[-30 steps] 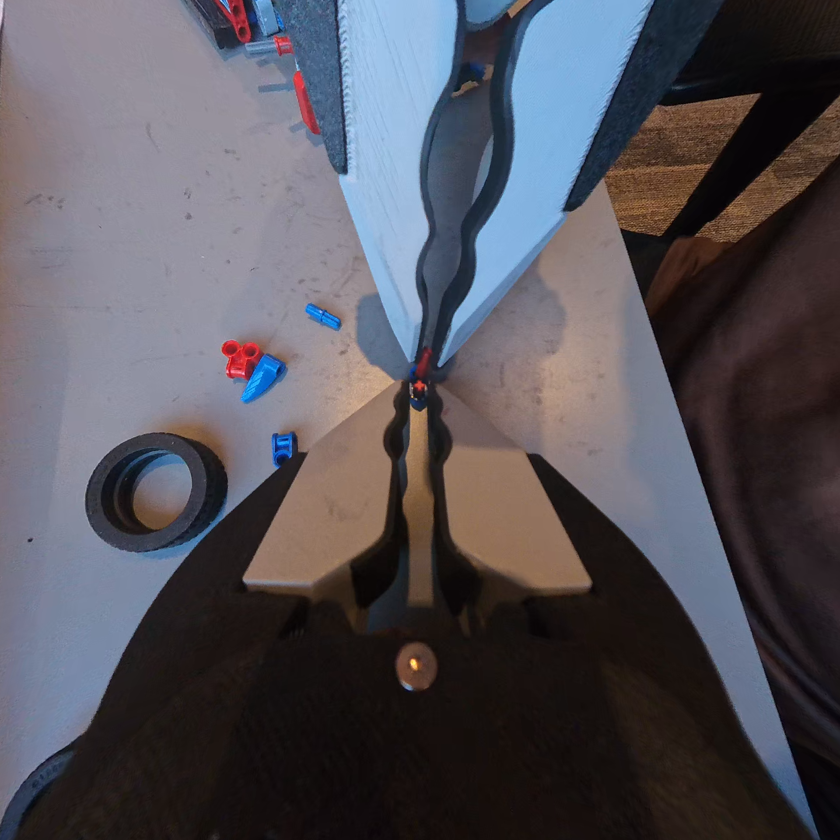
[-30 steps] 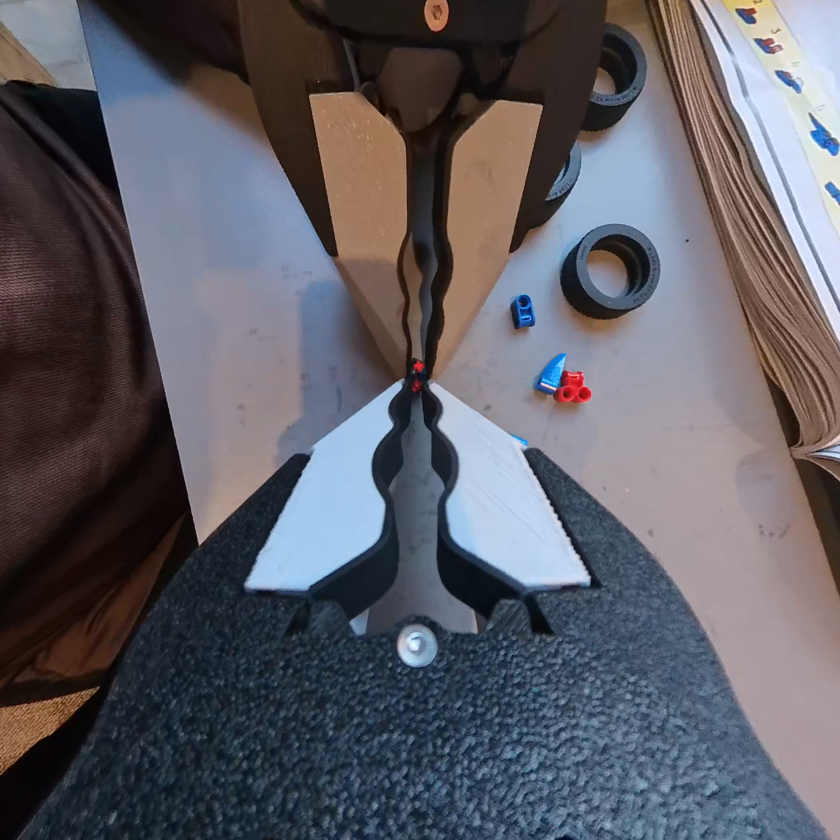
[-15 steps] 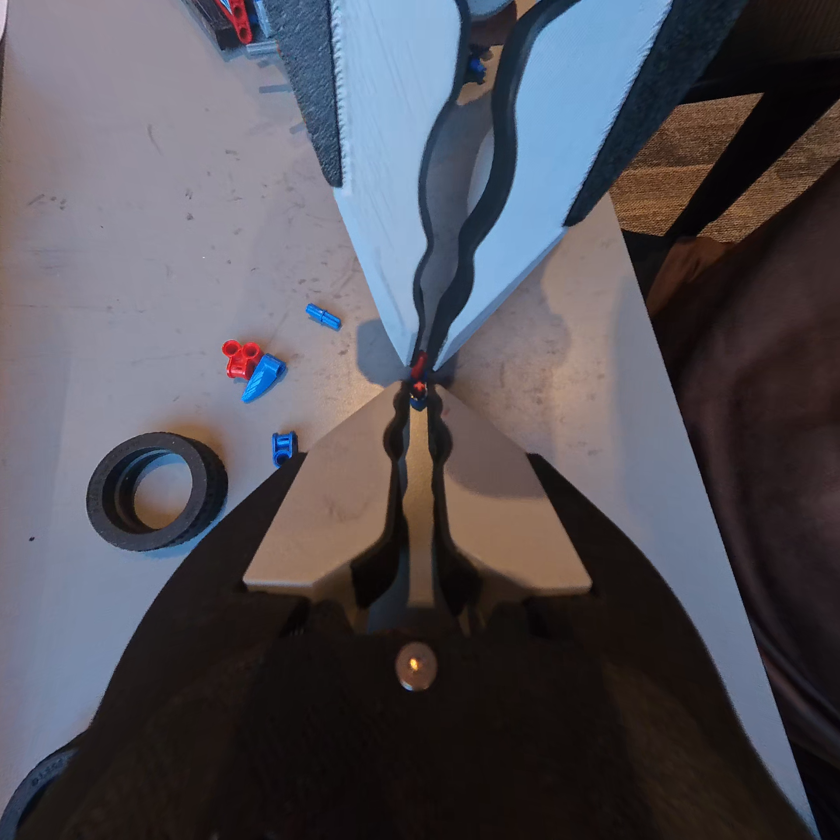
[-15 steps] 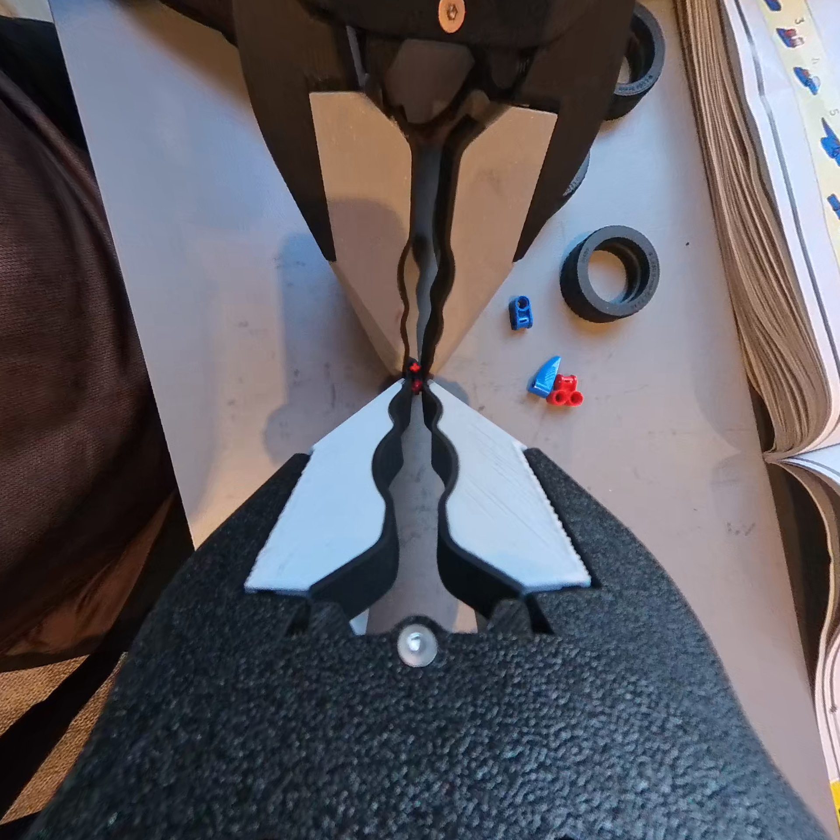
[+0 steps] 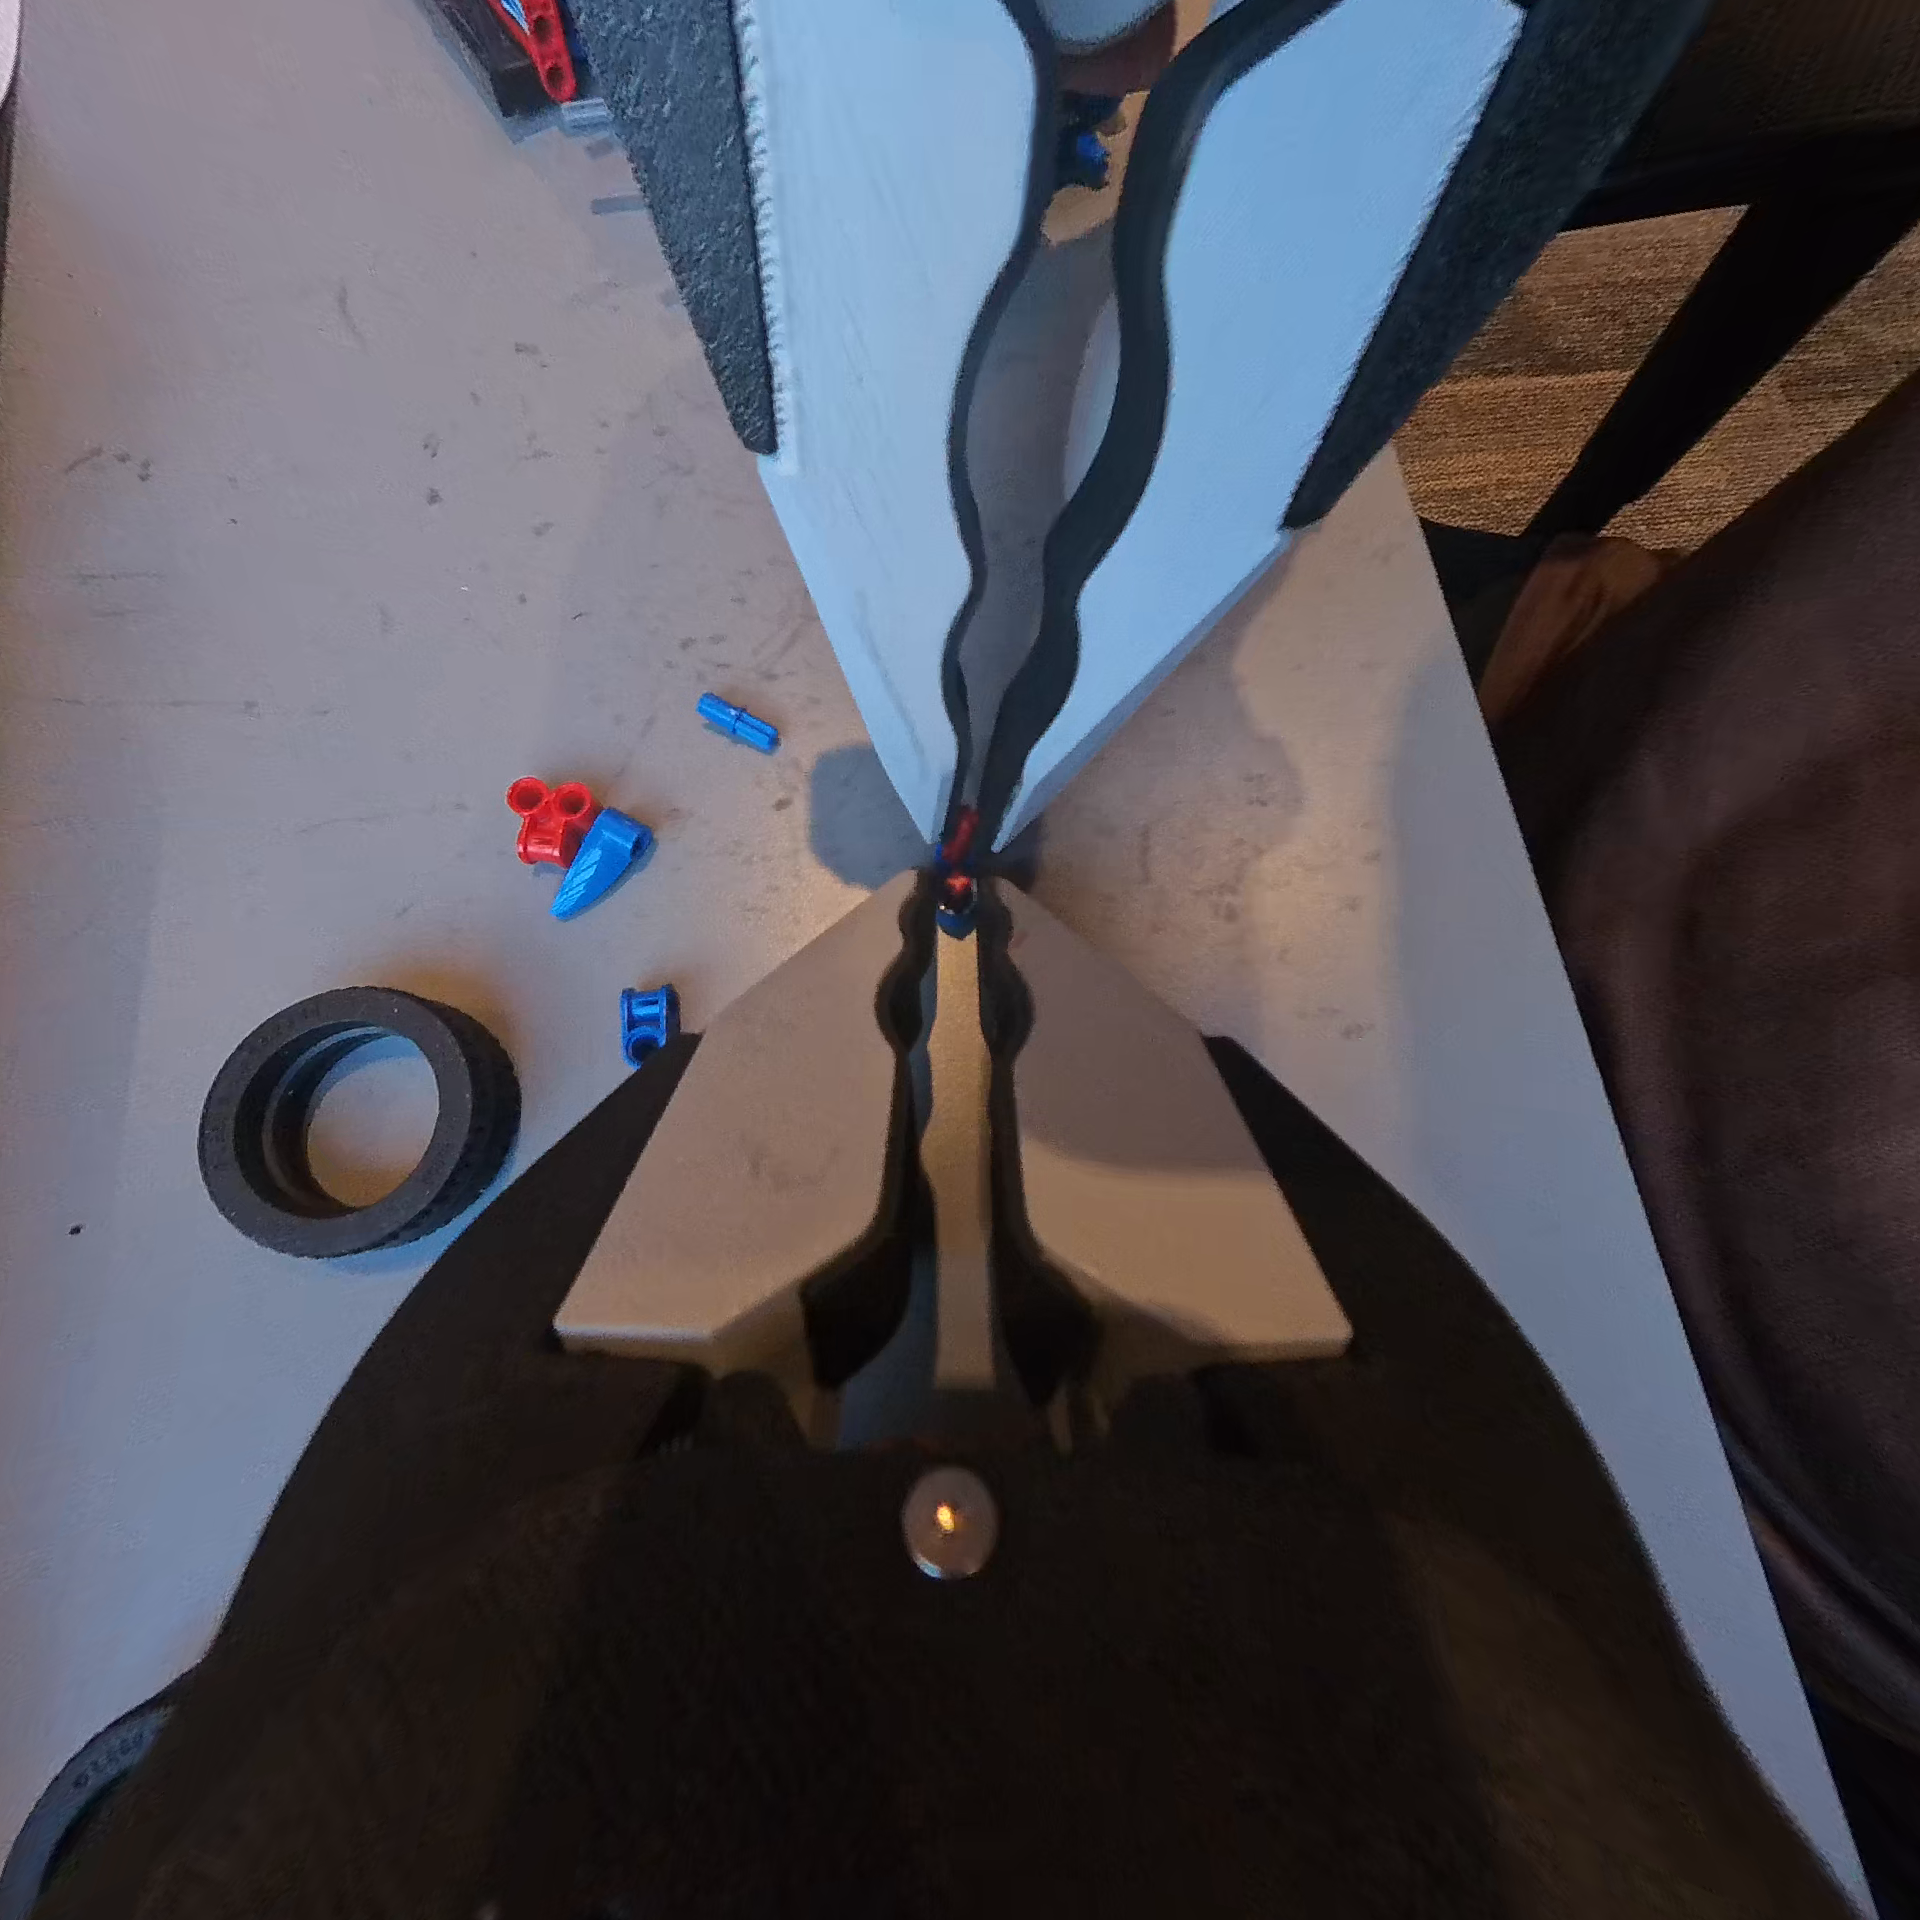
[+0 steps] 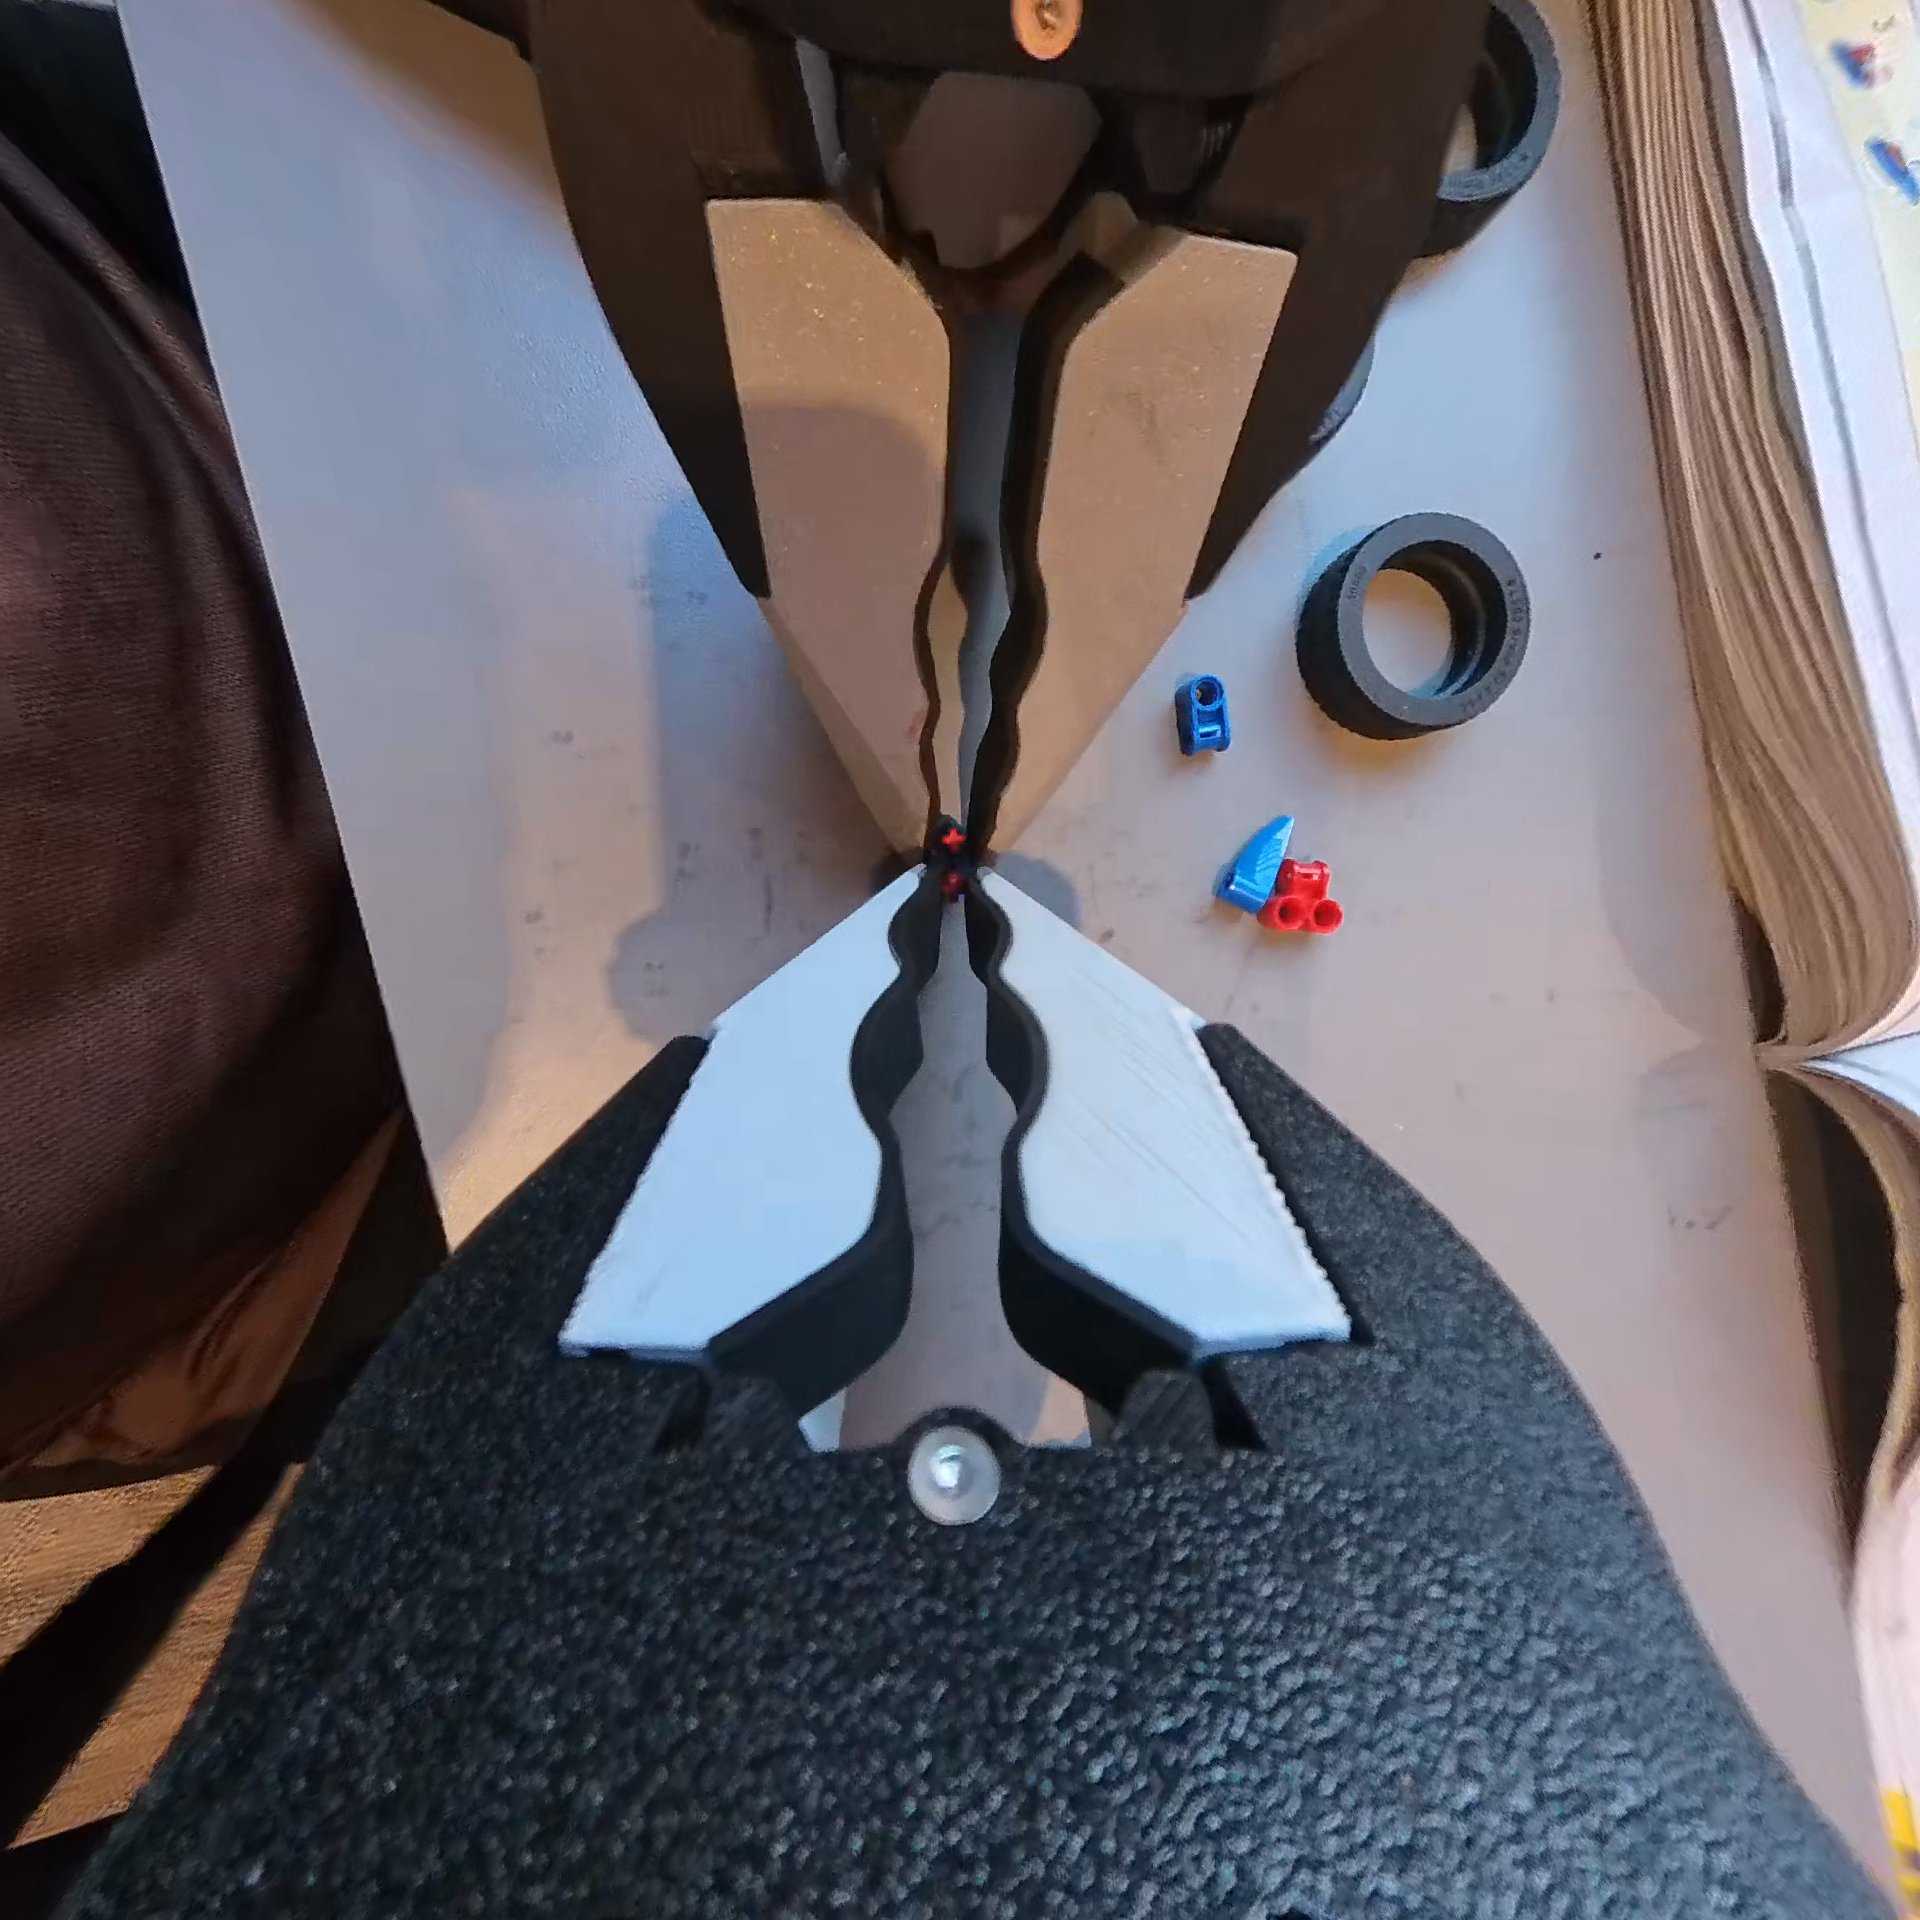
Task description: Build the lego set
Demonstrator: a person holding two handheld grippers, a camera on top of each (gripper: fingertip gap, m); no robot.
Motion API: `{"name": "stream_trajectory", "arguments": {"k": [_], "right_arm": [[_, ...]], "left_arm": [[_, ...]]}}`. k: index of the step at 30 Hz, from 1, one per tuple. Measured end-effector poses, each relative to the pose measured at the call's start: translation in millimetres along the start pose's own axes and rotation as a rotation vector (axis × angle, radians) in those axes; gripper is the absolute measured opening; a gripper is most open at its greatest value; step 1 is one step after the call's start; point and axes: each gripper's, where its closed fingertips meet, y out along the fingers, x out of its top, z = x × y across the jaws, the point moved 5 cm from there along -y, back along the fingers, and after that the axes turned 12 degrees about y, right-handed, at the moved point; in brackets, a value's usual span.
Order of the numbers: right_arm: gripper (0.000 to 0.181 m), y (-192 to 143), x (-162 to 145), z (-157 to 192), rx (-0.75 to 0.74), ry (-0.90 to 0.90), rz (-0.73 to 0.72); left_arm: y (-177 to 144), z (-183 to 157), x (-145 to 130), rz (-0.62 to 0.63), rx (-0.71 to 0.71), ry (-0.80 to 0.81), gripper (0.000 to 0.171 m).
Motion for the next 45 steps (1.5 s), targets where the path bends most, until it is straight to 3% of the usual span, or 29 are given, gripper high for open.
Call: {"name": "stream_trajectory", "arguments": {"k": [23, 29, 34, 37, 40, 45], "right_arm": [[0.004, 8.3, 2.6, -1.9, 0.072, -0.035, 0.102], [0.004, 8.1, -2.8, -4.5, 0.139, 0.134, -0.035], [0.001, -6.7, 4.2, -4.8, 0.091, 0.140, -0.124], [0.000, -11.0, 6.7, -6.0, 0.061, 0.115, -0.114], [0.000, -0.3, -3.0, -3.2, 0.037, 0.064, -0.016], [0.000, -6.3, 5.7, -3.0, 0.013, 0.051, -0.056]], "left_arm": [[-1.0, -1.1, -1.0, 0.001, 0.006, -0.012, 0.005], [-0.7, -1.2, -1.0, 0.001, 0.014, -0.007, 0.005], [-0.7, -0.9, -1.2, -0.001, 0.008, -0.015, 0.005], [-0.6, -1.0, -1.1, -0.001, 0.009, -0.014, 0.005], [-0.7, -1.1, -1.3, 0.000, 0.009, -0.014, 0.005], [-0.8, -1.2, -1.4, 0.000, 0.013, -0.012, 0.004]]}}
